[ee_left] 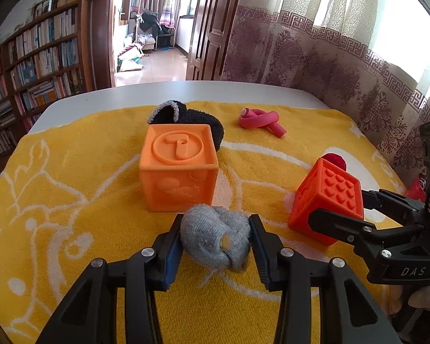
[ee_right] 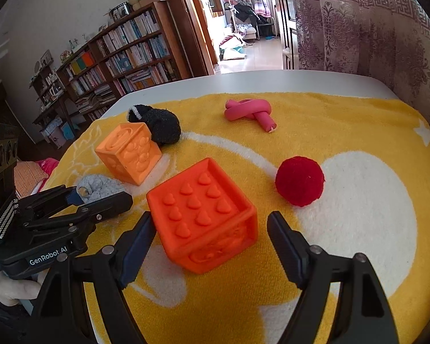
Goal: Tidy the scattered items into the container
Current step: 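Grasp the grey sock ball with the left gripper while the right grasps the orange studded cube, then carry the grey sock ball and orange studded cube into the red box and release both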
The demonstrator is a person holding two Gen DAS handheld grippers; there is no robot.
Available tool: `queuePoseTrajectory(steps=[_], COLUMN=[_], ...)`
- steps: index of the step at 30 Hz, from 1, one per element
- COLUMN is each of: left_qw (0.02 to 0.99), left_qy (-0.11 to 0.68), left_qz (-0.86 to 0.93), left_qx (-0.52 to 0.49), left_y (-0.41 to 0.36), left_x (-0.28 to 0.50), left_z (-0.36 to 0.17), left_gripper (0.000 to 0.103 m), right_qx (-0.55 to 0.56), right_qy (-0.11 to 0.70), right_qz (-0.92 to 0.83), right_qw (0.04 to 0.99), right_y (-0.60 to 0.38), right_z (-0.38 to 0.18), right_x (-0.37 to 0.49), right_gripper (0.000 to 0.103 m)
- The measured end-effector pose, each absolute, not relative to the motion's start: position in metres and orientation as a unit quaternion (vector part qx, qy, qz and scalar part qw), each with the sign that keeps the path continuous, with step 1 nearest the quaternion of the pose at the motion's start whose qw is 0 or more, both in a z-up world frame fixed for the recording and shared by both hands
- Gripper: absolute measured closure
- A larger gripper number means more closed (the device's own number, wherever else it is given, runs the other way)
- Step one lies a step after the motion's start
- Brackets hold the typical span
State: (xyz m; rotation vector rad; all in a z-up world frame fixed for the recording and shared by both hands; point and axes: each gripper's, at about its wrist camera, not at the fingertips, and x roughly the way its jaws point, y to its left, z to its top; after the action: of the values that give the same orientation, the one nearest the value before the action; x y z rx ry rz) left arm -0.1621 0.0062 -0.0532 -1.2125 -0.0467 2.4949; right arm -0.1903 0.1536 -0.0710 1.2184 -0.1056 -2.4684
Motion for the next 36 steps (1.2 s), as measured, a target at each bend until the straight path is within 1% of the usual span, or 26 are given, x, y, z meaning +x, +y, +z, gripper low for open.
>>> queuePoseTrajectory(steps=[2, 4, 6, 14, 22, 28, 36], left_qw=[0.185, 0.186, 0.186, 0.192, 0.212, 0.229, 0.250], left_qy=[-0.018, -0.021, -0.024, -0.029, -0.026, -0.018, -0.007], left_qz=[0.883, 0.882, 0.882, 0.885, 0.884, 0.882, 0.877], left_qx=[-0.431, -0.432, -0.432, -0.423, -0.415, -0.411, -0.410], left_y=[0.007, 0.007, 0.005, 0.008, 0.020, 0.033, 0.050], left_x=[-0.162, -0.162, -0.162, -0.158, -0.149, -0.139, -0.130], left_z=[-0.053, -0.054, -0.053, -0.046, -0.039, -0.034, -0.032], left_gripper=[0.058, 0.058, 0.058, 0.058, 0.058, 0.058, 0.058], right_qx=[0.433, 0.431, 0.426, 0.395, 0.371, 0.339, 0.292], right_qy=[-0.030, -0.010, -0.007, -0.045, -0.090, -0.121, -0.138], right_qz=[-0.880, -0.884, -0.888, -0.905, -0.919, -0.933, -0.932], right_qw=[0.192, 0.183, 0.175, 0.149, 0.098, 0.017, -0.167], right_y=[0.151, 0.148, 0.148, 0.172, 0.228, 0.295, 0.400], right_z=[-0.070, -0.067, -0.064, -0.041, -0.015, 0.009, 0.034], right_x=[-0.189, -0.185, -0.180, -0.153, -0.110, -0.066, -0.003], right_gripper=[0.021, 0.035, 0.037, 0.038, 0.038, 0.038, 0.038])
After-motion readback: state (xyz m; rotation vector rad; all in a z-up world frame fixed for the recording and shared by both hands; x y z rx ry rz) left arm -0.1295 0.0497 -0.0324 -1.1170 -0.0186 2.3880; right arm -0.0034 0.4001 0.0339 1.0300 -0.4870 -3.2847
